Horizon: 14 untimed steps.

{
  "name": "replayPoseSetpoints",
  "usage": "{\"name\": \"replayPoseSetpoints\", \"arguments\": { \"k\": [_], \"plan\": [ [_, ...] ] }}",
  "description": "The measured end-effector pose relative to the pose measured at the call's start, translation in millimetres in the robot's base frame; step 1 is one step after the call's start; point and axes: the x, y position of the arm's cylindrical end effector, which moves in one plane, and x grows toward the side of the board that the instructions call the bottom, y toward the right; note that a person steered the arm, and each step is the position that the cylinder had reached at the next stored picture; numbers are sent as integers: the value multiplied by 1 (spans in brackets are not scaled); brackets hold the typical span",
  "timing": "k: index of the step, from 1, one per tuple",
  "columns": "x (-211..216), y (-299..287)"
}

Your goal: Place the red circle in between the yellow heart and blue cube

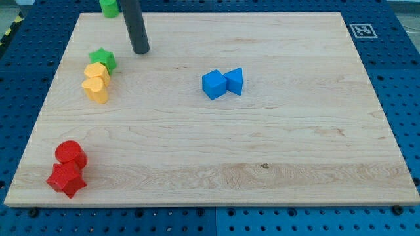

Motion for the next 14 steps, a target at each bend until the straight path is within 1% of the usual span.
{"name": "replayPoseSetpoints", "arguments": {
  "k": [1,3,4,6,7,8,9,11,12,14],
  "plan": [
    [26,0],
    [53,-3],
    [80,-1],
    [108,17],
    [143,17],
    [157,17],
    [157,17],
    [158,-14],
    [176,-24],
    [176,-80]
  ]
}}
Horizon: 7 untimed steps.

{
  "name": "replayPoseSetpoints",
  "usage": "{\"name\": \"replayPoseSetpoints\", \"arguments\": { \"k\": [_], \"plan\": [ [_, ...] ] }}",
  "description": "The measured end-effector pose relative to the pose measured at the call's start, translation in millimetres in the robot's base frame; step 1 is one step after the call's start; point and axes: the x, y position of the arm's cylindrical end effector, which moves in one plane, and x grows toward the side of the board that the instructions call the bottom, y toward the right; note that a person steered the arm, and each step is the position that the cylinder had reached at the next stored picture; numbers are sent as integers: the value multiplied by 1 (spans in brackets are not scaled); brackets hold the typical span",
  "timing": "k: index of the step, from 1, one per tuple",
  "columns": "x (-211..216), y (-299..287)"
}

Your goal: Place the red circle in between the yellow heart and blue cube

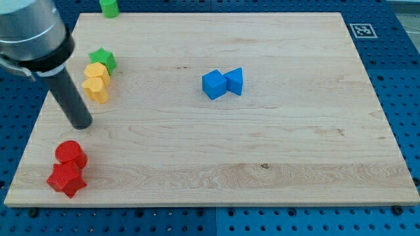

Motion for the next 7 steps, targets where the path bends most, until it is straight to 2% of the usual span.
{"name": "replayPoseSetpoints", "arguments": {
  "k": [2,4,6,7],
  "plan": [
    [10,-42],
    [59,-43],
    [81,-13],
    [81,20]
  ]
}}
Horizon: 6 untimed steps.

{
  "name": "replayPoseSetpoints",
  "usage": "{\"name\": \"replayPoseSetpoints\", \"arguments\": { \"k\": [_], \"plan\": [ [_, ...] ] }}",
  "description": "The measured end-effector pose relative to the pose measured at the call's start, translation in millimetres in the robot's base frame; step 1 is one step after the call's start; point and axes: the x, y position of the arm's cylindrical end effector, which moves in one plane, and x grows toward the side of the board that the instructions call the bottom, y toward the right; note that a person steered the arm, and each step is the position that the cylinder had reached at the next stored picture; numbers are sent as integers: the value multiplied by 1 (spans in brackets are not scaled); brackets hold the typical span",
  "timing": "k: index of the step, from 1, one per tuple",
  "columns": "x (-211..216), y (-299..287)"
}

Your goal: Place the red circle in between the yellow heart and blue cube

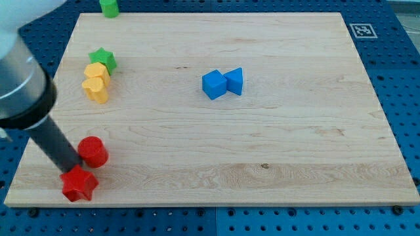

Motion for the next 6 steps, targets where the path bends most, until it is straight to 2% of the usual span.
{"name": "replayPoseSetpoints", "arguments": {
  "k": [3,6],
  "plan": [
    [-12,17],
    [-13,59]
  ]
}}
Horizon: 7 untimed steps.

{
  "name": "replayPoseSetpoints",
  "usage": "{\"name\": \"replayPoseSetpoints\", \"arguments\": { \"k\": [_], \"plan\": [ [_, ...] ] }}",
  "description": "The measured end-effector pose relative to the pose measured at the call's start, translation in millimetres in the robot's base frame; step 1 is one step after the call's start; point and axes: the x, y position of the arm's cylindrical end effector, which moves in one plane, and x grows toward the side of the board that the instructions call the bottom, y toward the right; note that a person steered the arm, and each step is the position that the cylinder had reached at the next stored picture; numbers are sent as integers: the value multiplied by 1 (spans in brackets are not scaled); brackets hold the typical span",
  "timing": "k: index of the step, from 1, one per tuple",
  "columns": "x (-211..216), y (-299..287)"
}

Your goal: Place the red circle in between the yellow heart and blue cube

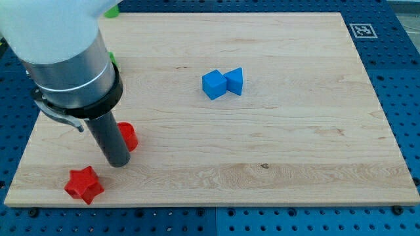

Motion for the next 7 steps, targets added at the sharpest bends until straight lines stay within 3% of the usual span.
{"name": "replayPoseSetpoints", "arguments": {
  "k": [2,7],
  "plan": [
    [-2,-23],
    [-54,17]
  ]
}}
